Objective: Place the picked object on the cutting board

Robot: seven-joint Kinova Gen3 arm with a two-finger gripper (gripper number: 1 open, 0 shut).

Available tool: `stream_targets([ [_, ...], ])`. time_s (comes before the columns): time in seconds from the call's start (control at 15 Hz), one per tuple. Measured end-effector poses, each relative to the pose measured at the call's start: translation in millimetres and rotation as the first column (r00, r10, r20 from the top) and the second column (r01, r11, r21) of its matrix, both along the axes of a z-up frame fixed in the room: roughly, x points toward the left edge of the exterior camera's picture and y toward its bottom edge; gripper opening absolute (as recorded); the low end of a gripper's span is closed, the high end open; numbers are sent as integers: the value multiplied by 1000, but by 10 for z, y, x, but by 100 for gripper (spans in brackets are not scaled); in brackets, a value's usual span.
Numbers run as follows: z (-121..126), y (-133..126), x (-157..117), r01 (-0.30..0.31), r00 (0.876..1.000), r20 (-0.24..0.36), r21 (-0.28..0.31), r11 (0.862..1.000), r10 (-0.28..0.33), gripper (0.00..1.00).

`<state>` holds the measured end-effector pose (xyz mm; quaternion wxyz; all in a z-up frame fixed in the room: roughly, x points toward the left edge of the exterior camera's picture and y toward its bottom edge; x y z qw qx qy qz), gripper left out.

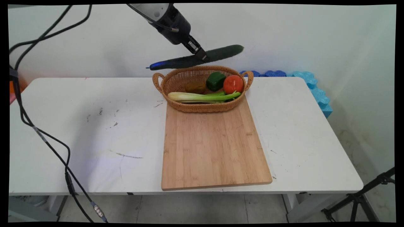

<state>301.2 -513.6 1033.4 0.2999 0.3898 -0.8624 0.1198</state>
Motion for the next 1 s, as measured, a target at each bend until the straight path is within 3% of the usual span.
stream_targets([
  [0.2, 67, 245, -138, 91, 996, -4, 4, 996, -91, 0],
  [0.47, -9, 446, -252, 211, 977, -19, 30, 977, -210, 0],
  [0.73, -209, 573, -342, 349, 937, -56, 82, 933, -346, 0],
  [0.87, -329, 607, -386, 396, 918, -66, 107, 912, -391, 0],
  [1.0, -470, 630, -434, 421, 907, -73, 132, 897, -414, 0],
])
